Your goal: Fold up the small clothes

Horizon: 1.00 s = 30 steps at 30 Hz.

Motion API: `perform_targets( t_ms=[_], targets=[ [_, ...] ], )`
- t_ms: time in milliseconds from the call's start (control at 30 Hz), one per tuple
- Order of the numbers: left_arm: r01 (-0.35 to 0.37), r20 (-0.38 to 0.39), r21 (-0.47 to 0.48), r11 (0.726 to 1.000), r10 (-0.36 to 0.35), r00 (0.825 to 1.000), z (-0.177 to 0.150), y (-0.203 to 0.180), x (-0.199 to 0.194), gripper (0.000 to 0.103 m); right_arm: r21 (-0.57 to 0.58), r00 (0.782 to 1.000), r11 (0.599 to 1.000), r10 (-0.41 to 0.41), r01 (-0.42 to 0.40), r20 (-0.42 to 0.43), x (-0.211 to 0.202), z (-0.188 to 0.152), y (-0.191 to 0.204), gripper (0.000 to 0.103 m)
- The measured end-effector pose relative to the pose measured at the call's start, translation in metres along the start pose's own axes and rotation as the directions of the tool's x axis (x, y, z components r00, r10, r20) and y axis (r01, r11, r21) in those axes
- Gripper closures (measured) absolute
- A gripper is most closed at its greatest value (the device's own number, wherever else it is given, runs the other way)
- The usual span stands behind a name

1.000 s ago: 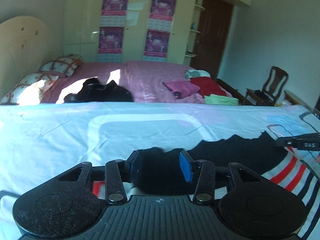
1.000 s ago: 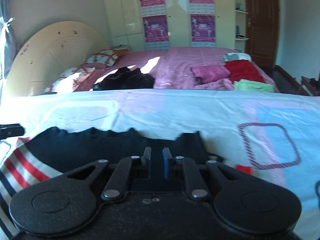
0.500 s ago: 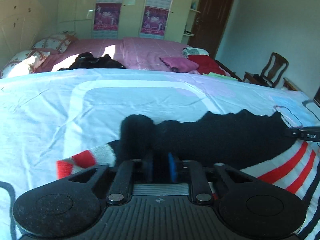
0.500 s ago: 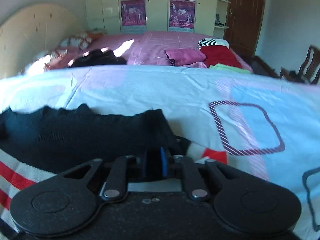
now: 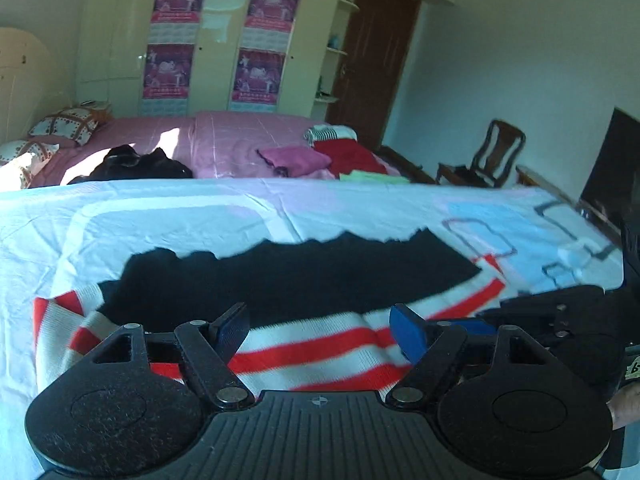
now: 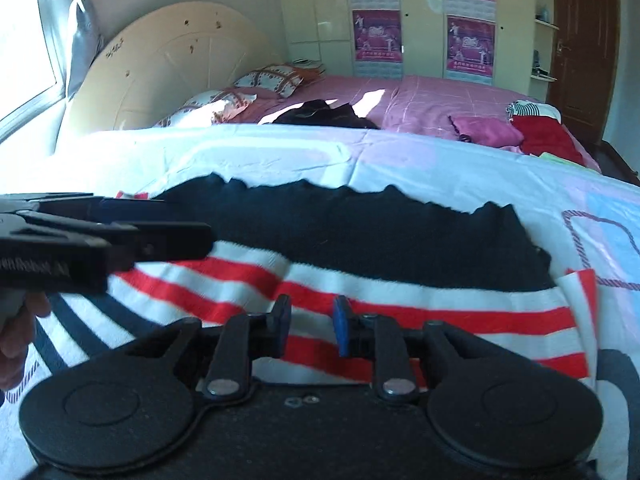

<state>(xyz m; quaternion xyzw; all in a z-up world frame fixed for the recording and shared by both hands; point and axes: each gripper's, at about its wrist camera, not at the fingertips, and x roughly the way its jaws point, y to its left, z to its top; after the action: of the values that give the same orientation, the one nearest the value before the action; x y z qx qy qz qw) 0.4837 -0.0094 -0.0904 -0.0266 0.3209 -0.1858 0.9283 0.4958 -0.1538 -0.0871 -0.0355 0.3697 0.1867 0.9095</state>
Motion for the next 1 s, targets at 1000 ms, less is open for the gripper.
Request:
perform_targets(
  t_ms=[1000],
  targets=[
    [-0.219,-0.096,0.004,0.976,0.219,0.971,-0.085,-0.021,-0.07,0.025,0.07,0.997,0.995,-0.076,0.077,-0.025,-0.045,-0.072,0.053,0.081]
  ],
)
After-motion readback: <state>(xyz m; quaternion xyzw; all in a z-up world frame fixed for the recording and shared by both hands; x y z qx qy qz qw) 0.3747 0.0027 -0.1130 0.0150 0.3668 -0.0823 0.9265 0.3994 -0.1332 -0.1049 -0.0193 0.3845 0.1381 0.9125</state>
